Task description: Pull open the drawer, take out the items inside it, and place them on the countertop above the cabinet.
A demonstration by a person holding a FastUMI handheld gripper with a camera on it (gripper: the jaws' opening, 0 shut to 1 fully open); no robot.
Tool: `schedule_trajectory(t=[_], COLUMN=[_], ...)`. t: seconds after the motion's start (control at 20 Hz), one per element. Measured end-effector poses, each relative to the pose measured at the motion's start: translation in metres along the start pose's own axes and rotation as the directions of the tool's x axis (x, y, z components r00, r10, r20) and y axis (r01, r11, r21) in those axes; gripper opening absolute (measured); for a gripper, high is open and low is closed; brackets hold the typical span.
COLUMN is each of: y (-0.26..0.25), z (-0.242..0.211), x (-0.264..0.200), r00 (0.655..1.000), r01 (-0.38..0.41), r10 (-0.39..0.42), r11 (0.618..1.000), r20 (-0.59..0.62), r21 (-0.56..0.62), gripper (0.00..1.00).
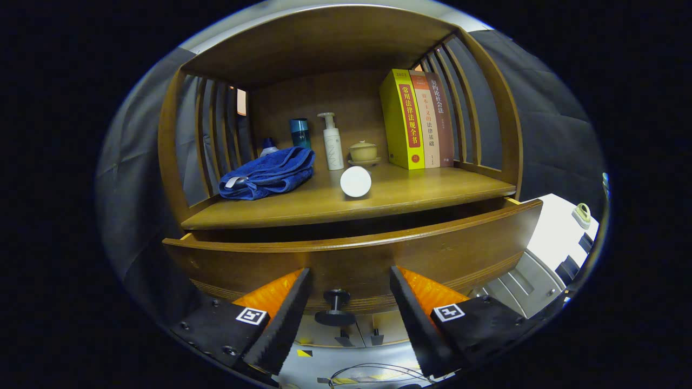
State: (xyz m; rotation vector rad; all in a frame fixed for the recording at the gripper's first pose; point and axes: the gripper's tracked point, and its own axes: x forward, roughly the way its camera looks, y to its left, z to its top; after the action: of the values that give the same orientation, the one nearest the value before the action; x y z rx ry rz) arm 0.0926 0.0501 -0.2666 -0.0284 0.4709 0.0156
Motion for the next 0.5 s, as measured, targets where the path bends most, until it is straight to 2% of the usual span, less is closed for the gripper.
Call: schedule_trajectory(t=[0.3,0.5], y=[0.000,-0.002], z=[0.007,0.010], x=[0.030,0.031], r00=[1.000,1.000], r01=[0.004,0.008], r10=[-0.004,-0.009], r11=[1.000,0.999], r20=[-0.004,-0.008], r21=[-0.016,-0.044], gripper=[0.96,0.97])
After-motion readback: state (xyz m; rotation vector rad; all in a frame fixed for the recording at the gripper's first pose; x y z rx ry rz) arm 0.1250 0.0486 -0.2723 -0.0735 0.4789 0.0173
